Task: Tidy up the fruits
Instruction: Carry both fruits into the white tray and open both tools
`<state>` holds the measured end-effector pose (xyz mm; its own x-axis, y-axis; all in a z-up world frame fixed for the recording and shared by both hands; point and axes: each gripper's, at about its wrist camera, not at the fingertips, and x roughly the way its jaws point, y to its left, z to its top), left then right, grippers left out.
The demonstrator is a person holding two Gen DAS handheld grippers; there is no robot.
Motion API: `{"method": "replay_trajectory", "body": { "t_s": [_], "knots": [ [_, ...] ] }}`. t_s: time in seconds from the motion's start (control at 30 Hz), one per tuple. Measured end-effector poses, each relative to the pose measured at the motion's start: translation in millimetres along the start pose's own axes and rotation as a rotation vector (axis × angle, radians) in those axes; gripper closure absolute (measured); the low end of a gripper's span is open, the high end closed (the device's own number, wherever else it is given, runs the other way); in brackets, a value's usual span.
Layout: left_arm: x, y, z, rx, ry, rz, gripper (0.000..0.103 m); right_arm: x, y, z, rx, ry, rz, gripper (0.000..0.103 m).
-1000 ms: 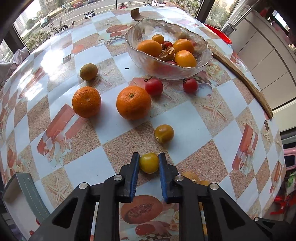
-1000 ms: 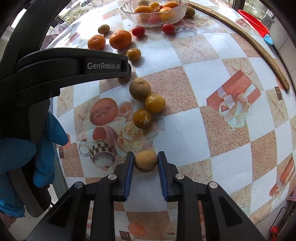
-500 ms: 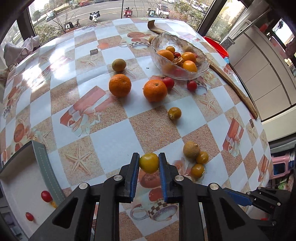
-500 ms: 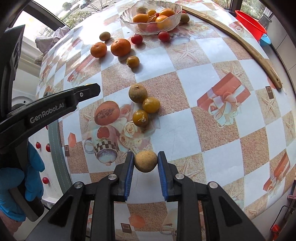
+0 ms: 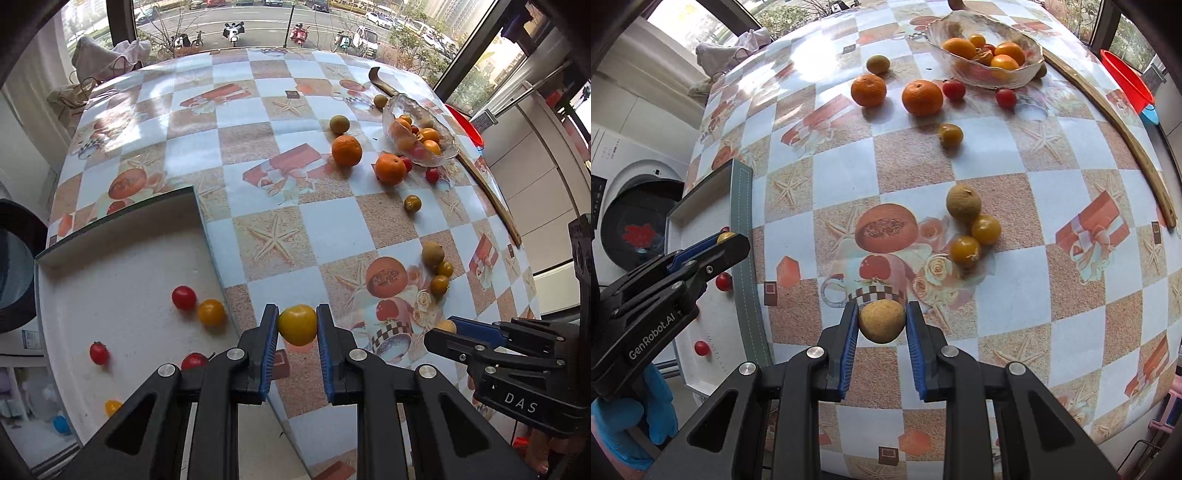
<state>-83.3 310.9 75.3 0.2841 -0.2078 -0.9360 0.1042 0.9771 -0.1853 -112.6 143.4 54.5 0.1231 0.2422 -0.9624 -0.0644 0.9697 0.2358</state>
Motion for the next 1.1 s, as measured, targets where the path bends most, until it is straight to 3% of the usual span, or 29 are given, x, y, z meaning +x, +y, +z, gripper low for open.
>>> {"method": "replay_trajectory", "body": {
  "t_s": [0.3,0.6,1.1],
  "knots": [
    [-23.3,73.7,-22.5,-0.118,-0.031,0.078,0.081,13.9,70.3,3.7,-0.124,0.023,0.040,0.075],
    [-18.3,139.0,-15.9,-0.170,-0.046,0.154,0.081,34.1,142.9,6.8,-0.237,0.053,0.080,0.075],
    [22.2,179.5,-3.7,-0.199,0.019,0.183,0.081,93.8,206.7,90.7,-0.281,0.063,0.046,0.075]
  ]
}}
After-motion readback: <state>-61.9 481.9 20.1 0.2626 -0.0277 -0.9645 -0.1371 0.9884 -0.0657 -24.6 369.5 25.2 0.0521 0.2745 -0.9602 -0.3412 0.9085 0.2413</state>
